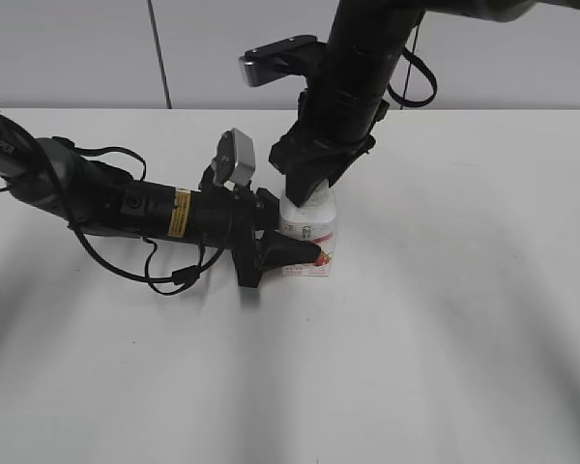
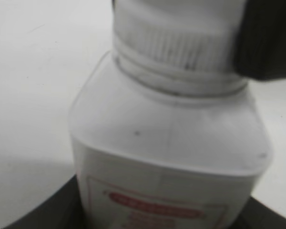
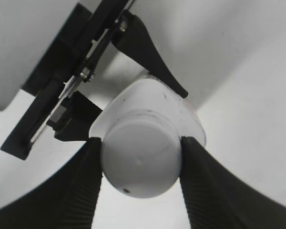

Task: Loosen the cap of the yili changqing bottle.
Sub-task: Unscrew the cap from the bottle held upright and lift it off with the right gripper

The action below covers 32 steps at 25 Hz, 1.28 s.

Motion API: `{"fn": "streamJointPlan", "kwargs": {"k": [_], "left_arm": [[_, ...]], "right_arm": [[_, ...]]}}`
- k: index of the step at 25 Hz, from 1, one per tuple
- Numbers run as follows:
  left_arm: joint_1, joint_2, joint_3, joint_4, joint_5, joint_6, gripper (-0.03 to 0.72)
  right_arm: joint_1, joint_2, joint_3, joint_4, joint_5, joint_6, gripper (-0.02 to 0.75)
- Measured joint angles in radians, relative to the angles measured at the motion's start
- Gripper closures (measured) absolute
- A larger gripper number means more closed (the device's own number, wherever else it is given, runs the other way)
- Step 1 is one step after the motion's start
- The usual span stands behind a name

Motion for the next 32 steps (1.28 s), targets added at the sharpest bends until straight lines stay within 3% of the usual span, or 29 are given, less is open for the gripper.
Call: {"fn": "streamJointPlan", "kwargs": {"k": [8,32], "left_arm": [[0.000,0.000,0.000,0.001,-0.001,0.006,0.312],[0.001,0.002,0.000,0.014,-0.026,0.007,0.312]], "right_arm": [[-0.001,0.000,-0.001,0.000,0.003,-0.313,0.342],[-0.001,0.000,-0.001,0.005,-0.004,-0.911,0.342]]}}
